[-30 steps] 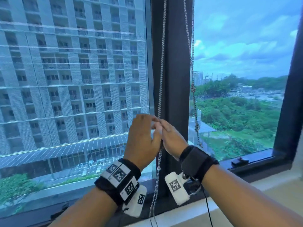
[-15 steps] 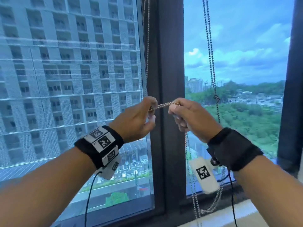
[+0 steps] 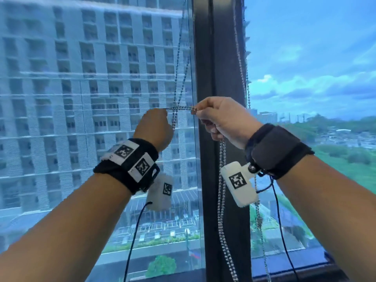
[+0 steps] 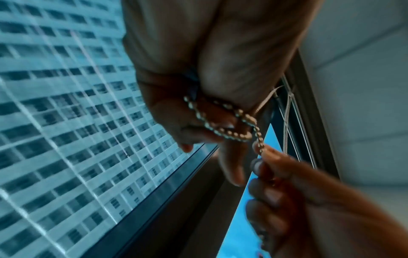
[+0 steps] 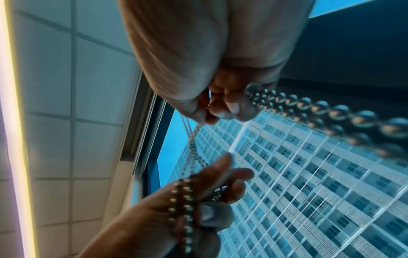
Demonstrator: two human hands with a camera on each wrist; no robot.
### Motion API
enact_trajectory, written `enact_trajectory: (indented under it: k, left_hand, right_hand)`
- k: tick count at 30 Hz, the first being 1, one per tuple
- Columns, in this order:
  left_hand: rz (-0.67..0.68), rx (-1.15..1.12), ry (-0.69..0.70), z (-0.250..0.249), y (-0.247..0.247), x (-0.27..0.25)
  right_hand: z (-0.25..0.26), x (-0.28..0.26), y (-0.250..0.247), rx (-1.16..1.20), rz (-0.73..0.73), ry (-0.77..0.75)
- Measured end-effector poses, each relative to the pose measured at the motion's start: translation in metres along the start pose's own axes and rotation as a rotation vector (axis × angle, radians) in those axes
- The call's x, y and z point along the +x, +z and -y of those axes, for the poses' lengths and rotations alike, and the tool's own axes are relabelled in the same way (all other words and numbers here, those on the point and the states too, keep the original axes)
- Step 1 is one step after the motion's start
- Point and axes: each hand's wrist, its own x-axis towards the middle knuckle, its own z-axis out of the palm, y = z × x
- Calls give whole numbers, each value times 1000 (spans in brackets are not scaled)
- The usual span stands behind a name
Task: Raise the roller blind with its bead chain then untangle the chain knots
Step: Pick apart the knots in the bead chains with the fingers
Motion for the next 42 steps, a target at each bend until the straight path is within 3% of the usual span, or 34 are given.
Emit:
enact_trajectory:
  k: [3,6,8,13,17,21,24,27,32,38,42]
  left_hand:
    - [318,-418,-78,8,-7,1]
    - [403,-786,-151,11,-5,-8]
    - [411,-930,-192,10,1,-15]
    - [391,-894,-232,7,17,-16]
    - [228,-732,-184,2,31,-18]
    - [86,-569,-149,-1,42,-23]
    - [34,-510,-67,-3,48,-28]
    - [59,-712,-53,-7,61,-42]
    - [45,-1143,-91,0,73,-59]
    - [216,-1674,-140,9,71,-74]
    - [283,-1763,-148,17,79,-86]
  right_hand:
    - [-10,14,9,-116,-94,-85]
    - [-23,21,15,-65,-120,-125]
    - [-29,21,17,10,-82,-107]
    - [-32,22,24,-58,-22,-98]
    - [-33,19,25,-89,-33,-75]
    - [-37,3,29,96,-22,16]
    - [-42,-6,36,73,-54,-33]
    - [-46,-7,36,-22,-135,-68]
    - [-50,-14,31,77,-138,-34]
    - [-62,-20,29,199,-66,-8]
    - [-75,-26,30,138,-33,-22]
